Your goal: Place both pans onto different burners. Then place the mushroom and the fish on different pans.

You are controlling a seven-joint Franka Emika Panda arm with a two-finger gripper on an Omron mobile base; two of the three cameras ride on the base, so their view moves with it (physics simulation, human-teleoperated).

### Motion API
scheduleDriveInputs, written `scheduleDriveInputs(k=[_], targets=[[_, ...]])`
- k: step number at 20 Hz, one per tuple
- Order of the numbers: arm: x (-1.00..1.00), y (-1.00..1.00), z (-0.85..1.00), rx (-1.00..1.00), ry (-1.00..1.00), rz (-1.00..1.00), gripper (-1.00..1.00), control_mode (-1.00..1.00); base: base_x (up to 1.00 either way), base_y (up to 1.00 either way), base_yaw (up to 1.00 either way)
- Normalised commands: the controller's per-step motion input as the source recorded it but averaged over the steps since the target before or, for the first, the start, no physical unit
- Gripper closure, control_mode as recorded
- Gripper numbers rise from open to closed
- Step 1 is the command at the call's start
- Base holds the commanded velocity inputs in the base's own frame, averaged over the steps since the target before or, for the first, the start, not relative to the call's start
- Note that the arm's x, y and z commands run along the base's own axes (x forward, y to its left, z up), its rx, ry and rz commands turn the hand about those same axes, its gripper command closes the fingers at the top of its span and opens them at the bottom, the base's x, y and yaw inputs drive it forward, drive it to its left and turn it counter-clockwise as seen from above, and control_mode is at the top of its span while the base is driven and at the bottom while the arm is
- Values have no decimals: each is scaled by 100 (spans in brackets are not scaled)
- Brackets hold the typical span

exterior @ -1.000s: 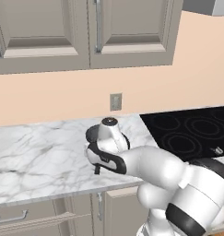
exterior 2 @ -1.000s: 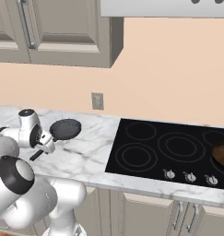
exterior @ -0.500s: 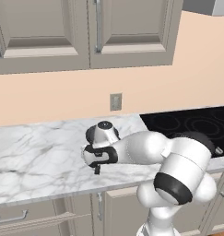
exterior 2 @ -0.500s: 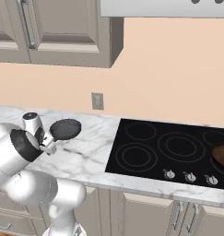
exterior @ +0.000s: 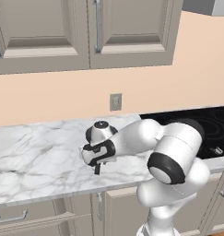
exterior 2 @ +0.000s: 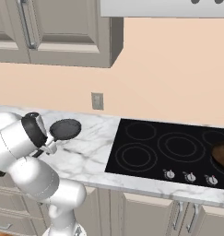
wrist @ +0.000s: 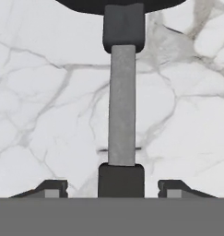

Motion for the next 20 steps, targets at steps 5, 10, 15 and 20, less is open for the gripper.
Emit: scheduleDriveInputs(k=[5,10,15,20], targets=[[0,0,0,0,0,0,100,-100,0,0,0],[-1,-1,20,0,-6,0,100,-100,0,0,0],[-33,-13,34,-1,-16,-2,100,-100,0,0,0],[-23,-27,25,-1,-20,-7,100,-100,0,0,0]])
